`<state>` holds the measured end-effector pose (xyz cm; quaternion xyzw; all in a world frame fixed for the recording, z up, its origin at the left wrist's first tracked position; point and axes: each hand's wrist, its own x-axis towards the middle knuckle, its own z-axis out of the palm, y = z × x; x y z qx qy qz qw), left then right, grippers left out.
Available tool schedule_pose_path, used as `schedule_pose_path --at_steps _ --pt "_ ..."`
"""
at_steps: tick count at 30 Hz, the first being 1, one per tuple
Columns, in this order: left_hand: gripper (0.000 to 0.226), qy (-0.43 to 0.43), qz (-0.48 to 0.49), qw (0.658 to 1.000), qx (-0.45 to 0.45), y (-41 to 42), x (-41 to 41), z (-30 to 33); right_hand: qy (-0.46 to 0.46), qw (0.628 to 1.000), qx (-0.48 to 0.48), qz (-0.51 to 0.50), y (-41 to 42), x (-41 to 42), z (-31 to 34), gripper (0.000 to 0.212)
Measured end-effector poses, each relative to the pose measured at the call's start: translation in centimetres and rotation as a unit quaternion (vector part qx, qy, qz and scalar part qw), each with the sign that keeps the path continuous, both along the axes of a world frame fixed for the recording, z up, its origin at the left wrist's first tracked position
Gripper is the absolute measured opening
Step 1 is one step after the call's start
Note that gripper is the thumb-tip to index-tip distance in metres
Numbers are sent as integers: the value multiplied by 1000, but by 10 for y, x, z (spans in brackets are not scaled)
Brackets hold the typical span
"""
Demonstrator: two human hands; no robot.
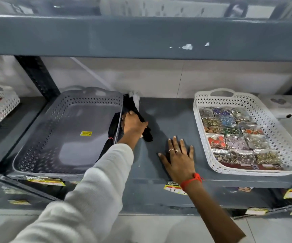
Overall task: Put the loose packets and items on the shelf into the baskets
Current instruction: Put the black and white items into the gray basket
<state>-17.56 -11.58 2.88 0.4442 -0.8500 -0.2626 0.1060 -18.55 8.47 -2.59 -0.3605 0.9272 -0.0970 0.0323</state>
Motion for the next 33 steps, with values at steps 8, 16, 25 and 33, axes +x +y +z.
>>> schedule_pose_path --at_steps 8,16,25,33 --pt "44 -118 -22 988 -99 5 4 15 -12 1000 -4 -1 0 2 3 72" --pt "29 83 -26 994 -65 25 32 70 -12 1000 -1 -4 1 6 9 70" --pt "37 274 -7 961 -33 -3 110 77 -3 1000 22 -6 1 8 11 68" --pt "42 0 -55 998 32 -14 144 23 0 1000 25 -8 2 12 16 65"
